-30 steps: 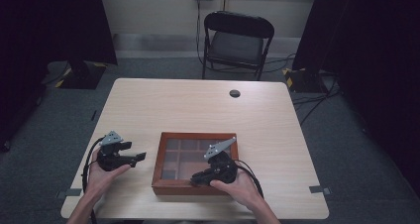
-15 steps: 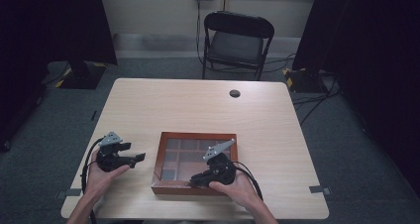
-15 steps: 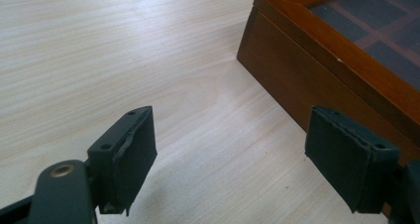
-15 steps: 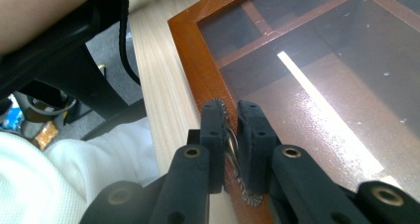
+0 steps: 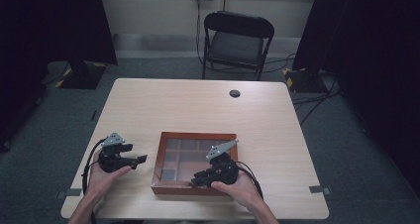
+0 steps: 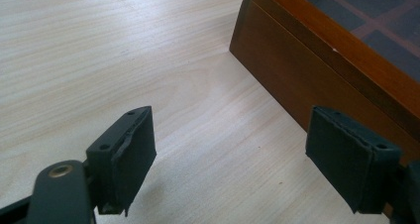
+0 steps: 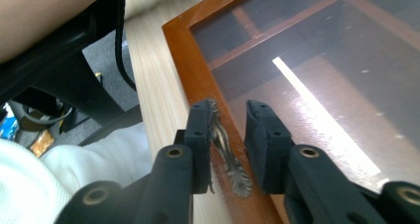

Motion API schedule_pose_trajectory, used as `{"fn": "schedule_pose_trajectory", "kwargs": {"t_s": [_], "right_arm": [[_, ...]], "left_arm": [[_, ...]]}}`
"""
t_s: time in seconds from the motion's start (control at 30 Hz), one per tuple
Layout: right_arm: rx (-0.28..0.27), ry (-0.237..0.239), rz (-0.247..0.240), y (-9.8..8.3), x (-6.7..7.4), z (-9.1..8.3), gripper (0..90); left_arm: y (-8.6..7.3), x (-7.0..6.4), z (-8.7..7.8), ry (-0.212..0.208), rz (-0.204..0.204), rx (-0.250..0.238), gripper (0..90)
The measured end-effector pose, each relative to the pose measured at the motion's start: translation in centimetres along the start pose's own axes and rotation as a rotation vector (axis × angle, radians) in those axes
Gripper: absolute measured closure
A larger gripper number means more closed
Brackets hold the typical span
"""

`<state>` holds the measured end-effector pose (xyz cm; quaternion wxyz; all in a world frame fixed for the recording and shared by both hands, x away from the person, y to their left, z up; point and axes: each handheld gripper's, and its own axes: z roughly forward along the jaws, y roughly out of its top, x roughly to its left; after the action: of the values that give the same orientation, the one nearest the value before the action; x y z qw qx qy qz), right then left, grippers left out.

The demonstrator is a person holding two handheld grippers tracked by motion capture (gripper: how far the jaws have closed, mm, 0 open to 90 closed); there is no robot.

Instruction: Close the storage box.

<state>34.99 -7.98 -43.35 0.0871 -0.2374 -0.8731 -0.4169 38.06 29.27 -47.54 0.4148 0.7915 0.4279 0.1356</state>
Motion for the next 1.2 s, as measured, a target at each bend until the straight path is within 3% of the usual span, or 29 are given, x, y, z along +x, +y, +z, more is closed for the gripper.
{"fn": "schedule_pose_trajectory", "kwargs": {"t_s": [0.13, 0.27, 0.67, 0.8, 1.07, 1.2], "right_arm": [[-0.051, -0.02, 0.032, 0.0, -0.6, -1.0, 59.1], [-0.098, -0.061, 0.065, 0.0, -1.3, -2.3, 53.3], [-0.223, -0.259, 0.154, -1.1, -3.1, -7.5, 36.0], [-0.238, -0.33, 0.197, -2.1, -3.9, -8.9, 30.9], [-0.242, -0.428, 0.27, -4.8, -5.6, -11.1, 29.9], [-0.241, -0.496, 0.317, -6.8, -6.7, -12.0, 26.6]], "left_arm": [[-0.1, 0.2, -0.1, 0.006, -0.011, -0.007, 19.0], [-0.1, 0.4, -0.2, 0.013, -0.011, -0.005, 19.0], [-0.2, 0.6, -0.4, 0.024, -0.018, -0.003, 18.8], [-0.2, 0.6, -0.3, 0.026, -0.021, 0.001, 18.8], [-0.2, 0.8, -0.3, 0.033, -0.021, 0.007, 18.9], [-0.2, 1.0, -0.3, 0.04, -0.021, 0.011, 19.0]]}}
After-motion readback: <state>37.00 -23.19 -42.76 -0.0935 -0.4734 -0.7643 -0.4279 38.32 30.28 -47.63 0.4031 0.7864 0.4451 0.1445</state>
